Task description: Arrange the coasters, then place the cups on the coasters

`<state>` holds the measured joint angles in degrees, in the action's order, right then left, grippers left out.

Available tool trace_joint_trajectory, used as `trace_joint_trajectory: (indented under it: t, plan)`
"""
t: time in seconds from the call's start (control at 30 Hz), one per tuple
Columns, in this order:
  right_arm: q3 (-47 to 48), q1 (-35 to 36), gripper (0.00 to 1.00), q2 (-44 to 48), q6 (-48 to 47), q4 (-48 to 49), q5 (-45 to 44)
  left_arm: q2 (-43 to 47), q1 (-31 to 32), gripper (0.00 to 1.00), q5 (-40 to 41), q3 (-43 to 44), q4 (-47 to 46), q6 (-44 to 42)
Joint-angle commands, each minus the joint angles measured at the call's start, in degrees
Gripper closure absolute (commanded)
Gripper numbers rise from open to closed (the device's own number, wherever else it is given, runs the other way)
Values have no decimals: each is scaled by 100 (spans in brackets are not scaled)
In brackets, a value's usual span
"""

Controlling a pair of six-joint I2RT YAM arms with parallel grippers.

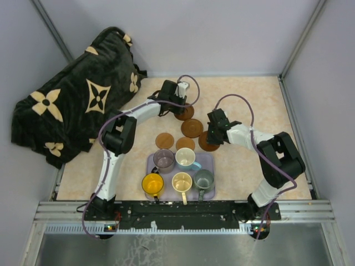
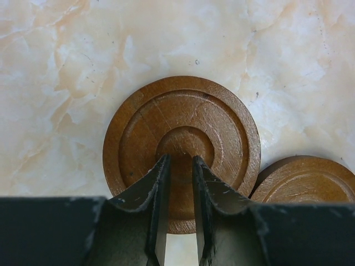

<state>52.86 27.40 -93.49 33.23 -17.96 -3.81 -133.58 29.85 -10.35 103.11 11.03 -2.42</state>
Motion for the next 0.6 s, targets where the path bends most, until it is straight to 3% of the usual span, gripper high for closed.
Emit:
trace_joint_trajectory:
  t: [0.0, 0.3, 0.57]
  plan:
    - [-51, 76, 100, 27, 135, 85, -163, -250, 13, 71, 87, 242, 379, -15]
    - [248, 57, 100, -441, 271, -505, -857, -46, -122, 71, 1062, -258, 800, 340]
    - [554, -479, 100, -746, 174, -567, -988, 690, -653, 72, 868, -1607, 589, 972]
